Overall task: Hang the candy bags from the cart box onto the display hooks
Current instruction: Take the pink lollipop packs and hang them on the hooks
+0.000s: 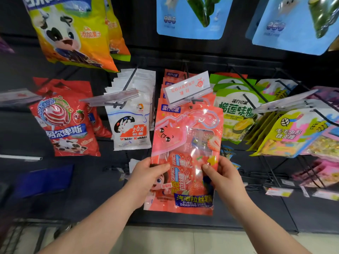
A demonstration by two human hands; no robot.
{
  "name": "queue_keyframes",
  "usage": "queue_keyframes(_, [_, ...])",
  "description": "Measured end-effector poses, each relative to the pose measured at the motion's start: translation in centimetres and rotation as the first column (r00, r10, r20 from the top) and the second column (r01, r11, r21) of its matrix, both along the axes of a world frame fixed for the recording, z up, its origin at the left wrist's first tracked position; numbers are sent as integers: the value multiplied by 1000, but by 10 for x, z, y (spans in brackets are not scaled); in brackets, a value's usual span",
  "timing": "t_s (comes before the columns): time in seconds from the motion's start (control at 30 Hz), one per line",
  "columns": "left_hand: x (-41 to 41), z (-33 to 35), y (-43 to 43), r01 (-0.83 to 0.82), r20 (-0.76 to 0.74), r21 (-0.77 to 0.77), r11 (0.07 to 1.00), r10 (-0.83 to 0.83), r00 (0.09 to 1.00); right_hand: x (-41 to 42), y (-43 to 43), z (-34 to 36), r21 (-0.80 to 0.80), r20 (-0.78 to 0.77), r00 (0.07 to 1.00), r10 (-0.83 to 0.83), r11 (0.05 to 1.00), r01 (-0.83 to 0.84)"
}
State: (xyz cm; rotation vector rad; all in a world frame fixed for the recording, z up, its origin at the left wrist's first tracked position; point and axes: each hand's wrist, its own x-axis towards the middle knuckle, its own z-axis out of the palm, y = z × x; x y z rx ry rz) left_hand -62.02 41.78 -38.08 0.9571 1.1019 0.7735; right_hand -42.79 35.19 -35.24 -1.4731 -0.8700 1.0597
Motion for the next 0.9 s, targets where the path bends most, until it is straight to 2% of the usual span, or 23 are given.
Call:
queue_keyframes(0.13, [2, -1, 7, 20, -14, -3, 1000, -20, 1000, 4, 7, -3, -25, 29, 1000, -11, 1000, 12])
queue_keyframes(0.5, [35, -7, 67, -41, -189, 50, 998, 50, 981, 27, 80, -25, -53, 318, 947, -36, 997, 56])
queue_keyframes(0.63, [46, -9, 90, -59, -280, 119, 991, 91, 956, 33, 103, -36, -63, 311, 950, -37, 996, 59])
queue_keyframes(0.9, [56, -21, 116, -86, -408, 151, 985, 142, 902, 35, 128, -42, -179, 428, 904, 3, 981, 81])
